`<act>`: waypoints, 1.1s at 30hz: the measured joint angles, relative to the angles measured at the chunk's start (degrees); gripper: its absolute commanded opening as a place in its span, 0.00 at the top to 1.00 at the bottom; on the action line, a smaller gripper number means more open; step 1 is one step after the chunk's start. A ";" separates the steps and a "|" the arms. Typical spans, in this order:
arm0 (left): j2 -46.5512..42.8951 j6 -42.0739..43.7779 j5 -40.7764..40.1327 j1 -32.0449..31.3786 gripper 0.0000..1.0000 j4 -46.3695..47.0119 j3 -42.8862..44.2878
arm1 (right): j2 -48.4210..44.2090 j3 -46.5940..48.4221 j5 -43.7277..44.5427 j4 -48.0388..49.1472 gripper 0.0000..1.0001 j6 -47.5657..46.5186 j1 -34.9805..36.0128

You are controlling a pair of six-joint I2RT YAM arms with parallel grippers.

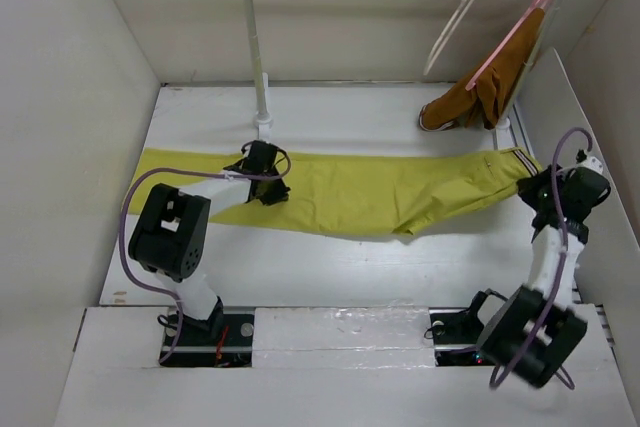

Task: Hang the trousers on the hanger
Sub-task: Fold the trousers at the center of the board.

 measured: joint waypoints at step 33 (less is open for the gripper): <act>15.28 -9.53 -1.14 -52.48 1.00 -2.43 19.17 | -16.15 53.64 7.32 -47.17 1.00 -17.25 30.82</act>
